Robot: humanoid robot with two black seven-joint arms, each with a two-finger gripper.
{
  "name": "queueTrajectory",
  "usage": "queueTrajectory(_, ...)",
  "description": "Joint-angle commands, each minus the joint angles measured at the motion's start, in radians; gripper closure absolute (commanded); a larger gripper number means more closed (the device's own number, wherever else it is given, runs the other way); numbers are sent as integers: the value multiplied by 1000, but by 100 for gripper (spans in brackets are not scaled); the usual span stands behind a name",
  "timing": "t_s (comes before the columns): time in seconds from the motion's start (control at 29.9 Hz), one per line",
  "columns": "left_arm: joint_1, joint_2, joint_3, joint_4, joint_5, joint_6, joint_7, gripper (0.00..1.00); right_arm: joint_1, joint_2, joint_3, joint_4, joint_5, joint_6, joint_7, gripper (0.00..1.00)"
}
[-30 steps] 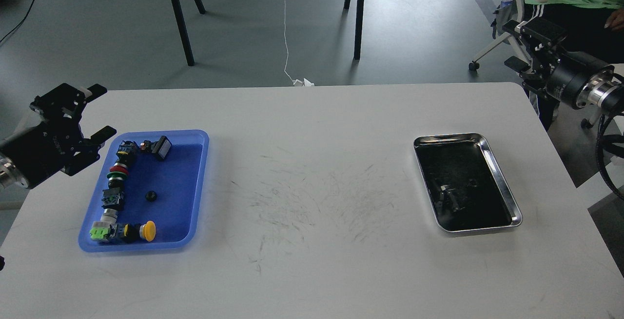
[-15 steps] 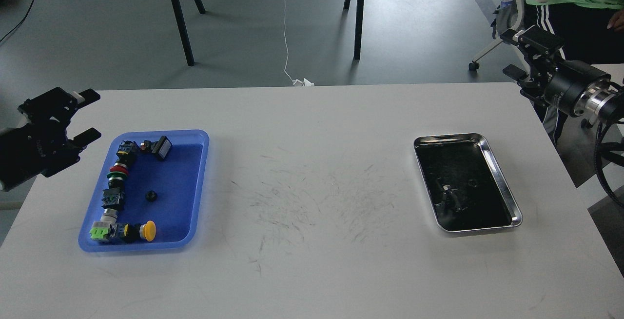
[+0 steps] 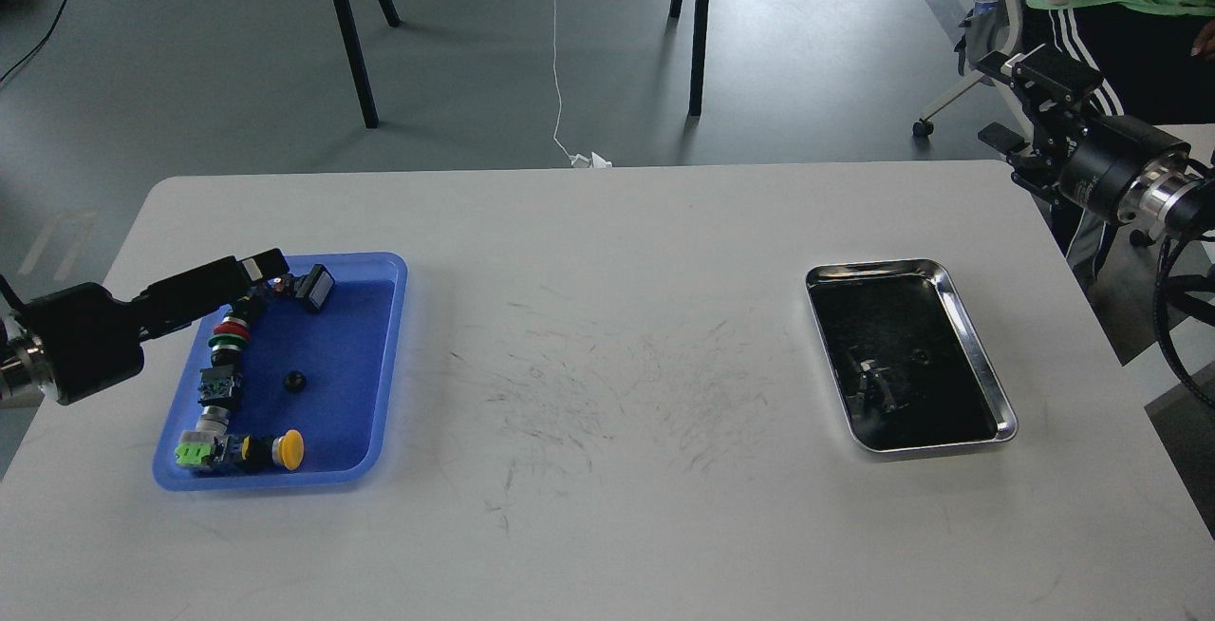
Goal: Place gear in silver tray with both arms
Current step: 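Lower the left gripper into the blue tray over the black gear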
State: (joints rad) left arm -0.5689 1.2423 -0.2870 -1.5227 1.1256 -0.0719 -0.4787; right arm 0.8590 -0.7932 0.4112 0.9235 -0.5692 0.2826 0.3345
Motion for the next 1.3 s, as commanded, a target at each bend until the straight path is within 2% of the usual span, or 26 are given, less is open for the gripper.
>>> queueTrajectory(0.0, -5, -27, 41, 3, 123, 35, -9, 1, 0, -1, 0, 1, 0, 0, -2, 8)
queueTrajectory(0.1, -6, -52, 51, 24, 146, 118, -6, 1, 0, -1, 0, 3, 0, -2, -2, 8)
queueTrajectory(0.3, -6, -76, 97, 62, 140, 222, -8, 3, -1, -12, 3, 41, 0, -19, -2, 8)
queueTrajectory(0.47, -16, -95, 106, 87, 122, 210, 3, 2, -3, -14, 6, 46, 0, -25, -2, 8)
queueTrajectory(0.53, -11, -109, 108, 104, 120, 205, -10, 1, -3, -14, 6, 49, 0, -25, -2, 8)
queueTrajectory(0.77, -14, -115, 163, 142, 207, 188, -10, 1, -14, -26, 8, 67, 0, -33, -2, 8)
queueTrajectory(1.14, -17, -171, 230, 279, 454, 227, -10, 3, -24, -35, 6, 106, 0, -57, -3, 8)
queueTrajectory(1.27, -23, -191, 232, 311, 462, 239, -10, 9, -34, -35, 6, 120, 0, -69, -3, 8)
